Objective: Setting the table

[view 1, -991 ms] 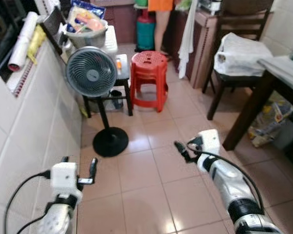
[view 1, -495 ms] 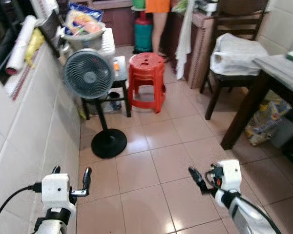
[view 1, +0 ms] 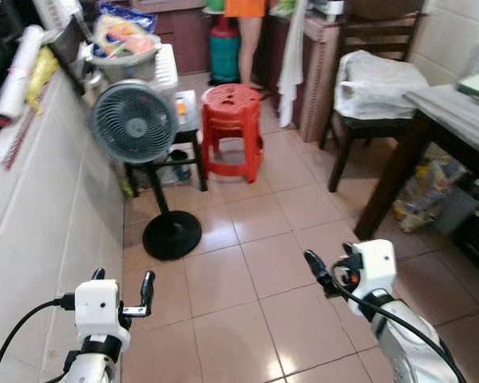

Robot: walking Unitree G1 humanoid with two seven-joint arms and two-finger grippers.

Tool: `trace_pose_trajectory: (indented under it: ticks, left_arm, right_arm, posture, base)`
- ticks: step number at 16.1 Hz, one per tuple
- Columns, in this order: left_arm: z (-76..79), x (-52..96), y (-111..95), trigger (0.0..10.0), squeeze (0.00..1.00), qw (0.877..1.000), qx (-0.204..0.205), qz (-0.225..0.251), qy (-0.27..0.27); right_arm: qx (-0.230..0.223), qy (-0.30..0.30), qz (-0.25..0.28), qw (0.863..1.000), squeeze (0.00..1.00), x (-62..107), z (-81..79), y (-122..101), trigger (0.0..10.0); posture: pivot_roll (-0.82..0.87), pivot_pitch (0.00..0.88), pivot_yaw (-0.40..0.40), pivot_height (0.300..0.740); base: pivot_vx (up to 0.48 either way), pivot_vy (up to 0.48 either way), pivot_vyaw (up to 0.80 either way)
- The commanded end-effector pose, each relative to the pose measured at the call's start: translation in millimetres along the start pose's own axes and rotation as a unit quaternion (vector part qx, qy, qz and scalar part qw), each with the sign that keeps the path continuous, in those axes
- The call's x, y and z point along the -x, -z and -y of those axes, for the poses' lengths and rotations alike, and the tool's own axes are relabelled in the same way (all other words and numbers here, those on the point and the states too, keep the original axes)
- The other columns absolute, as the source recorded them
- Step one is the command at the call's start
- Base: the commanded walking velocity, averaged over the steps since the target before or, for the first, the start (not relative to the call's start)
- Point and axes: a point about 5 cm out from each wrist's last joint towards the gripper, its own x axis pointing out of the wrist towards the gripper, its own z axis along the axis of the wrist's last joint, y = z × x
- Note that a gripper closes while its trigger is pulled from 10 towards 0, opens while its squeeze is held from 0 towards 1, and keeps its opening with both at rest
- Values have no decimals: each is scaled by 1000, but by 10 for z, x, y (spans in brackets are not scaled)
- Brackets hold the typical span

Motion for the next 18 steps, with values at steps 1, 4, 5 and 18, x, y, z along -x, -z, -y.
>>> trace_pose_trajectory:
  ticks: [1, 4, 5, 18]
  left_arm:
    - [4, -37, 8, 10000, 0, 1000, 4, -4, -3]
    - [37, -139, -20, 10000, 0, 1000, 13, 3, 0]
    - [24, -164, -24, 10000, 0, 1000, 15, 3, -3]
    - [55, -277, -41, 10000, 0, 999, 34, 10, 20]
  right_arm:
    - [5, 4, -1, 1000, 0, -8, 6, -51, 10000]
    - [27, -3, 4, 1000, 0, -85, 0, -144, 10000]
    - [35, -7, 6, 999, 0, -97, -7, -157, 10000]
    - [37, -5, 13, 999, 0, -98, -47, -191, 10000]
  posture:
    - [-59, 0, 30, 740]
    - [-64, 0, 19, 740]
    - [-67, 0, 17, 740]
    - [-77, 3, 21, 740]
  base:
    - [0, 0, -775]
    - [0, 0, -742]
    - [0, 0, -738]
    - [0, 0, -741]
